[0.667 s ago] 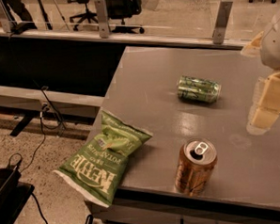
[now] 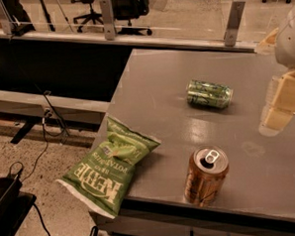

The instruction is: Pick green can

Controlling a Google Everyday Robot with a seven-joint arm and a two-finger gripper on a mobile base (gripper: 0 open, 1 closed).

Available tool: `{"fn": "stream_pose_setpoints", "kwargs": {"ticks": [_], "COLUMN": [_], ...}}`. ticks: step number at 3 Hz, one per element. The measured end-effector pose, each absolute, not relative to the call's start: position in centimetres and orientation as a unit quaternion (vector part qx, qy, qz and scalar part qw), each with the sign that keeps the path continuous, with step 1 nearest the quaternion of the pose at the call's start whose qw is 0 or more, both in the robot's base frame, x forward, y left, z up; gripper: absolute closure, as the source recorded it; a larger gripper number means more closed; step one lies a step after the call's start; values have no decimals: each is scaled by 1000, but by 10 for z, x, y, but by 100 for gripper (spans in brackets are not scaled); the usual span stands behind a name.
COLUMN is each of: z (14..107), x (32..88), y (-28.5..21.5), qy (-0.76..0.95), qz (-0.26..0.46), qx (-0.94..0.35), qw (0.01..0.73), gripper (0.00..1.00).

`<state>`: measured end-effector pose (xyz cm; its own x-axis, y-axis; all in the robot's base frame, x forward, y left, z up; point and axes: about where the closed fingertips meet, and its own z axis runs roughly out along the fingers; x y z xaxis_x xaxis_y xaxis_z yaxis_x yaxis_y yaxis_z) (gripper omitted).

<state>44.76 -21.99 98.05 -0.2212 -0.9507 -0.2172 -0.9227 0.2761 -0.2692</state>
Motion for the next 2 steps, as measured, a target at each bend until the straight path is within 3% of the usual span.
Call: {"fn": "stream_pose_setpoints", "kwargs": {"ticks": [2], "z": [976], "x": [525], "y": [-236], "qy": [783], "qz": [14], "qx": [-565], "qw": [259], "gripper": [0]}}
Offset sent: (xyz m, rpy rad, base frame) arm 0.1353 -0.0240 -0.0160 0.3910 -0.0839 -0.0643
